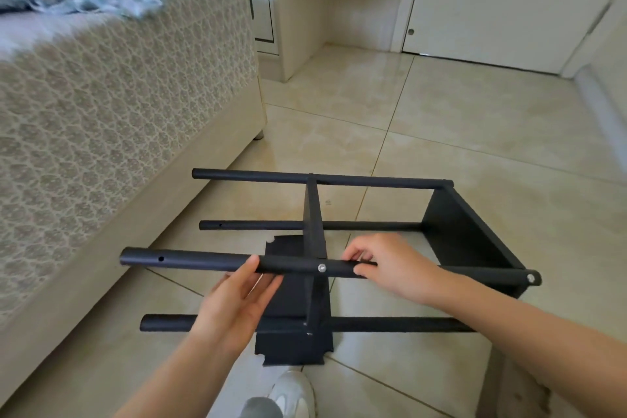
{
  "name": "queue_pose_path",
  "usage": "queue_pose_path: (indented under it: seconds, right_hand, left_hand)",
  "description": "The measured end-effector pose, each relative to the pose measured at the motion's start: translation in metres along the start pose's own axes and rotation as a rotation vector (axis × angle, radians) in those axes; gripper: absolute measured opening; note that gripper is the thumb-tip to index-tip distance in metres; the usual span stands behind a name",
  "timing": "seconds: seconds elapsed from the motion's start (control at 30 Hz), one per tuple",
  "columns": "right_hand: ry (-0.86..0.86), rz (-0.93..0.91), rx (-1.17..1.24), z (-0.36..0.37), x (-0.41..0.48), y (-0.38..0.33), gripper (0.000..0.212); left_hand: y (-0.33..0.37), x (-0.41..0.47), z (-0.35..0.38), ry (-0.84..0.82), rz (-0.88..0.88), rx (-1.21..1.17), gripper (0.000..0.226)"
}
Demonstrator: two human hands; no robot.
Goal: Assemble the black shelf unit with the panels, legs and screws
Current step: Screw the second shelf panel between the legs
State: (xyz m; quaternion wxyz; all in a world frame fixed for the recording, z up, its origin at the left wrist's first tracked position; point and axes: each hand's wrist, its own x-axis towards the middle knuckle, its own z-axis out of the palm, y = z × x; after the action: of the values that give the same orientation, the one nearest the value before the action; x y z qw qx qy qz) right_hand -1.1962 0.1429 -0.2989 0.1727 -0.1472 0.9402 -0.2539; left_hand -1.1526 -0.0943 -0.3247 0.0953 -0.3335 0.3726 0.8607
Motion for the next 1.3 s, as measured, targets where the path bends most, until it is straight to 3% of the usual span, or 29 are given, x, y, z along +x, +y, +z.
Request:
queue_pose_path:
  seconds: [0.13, 0.37, 0.5, 0.7, 1.17, 1.3]
  right_hand:
    - [0.017, -0.006, 0.025, -0.035, 0.004, -0.01, 0.024]
    - [0.07, 0.004, 0.025, -0.083, -0.001, -0.021, 0.027]
    - [0.059, 0.042, 0.042, -0.102, -0.007, -0.025, 0.03]
    - [0.102, 0.111, 0.213, -0.117, -0.024, -0.024, 0.028]
    - [0.247, 0.299, 0.7, -0.096, -0.112, 0.003, 0.025]
    - [0.186, 0.35, 0.724, -0.092, -0.133, 0.009, 0.025]
  left_hand:
    - [0.024, -0.005, 0.027, -0.083, 0.054, 0.028, 0.043]
    - [0.063, -0.016, 0.085, -0.156, 0.162, 0.09, 0.022]
    - [0.079, -0.026, 0.12, -0.203, 0.238, 0.177, 0.022]
    - [0.091, -0.045, 0.172, -0.274, 0.343, 0.37, 0.022]
    - [0.031, -0.119, 0.25, -0.488, 0.491, 0.851, 0.021]
    - [0.008, -0.139, 0.248, -0.532, 0.561, 0.957, 0.02]
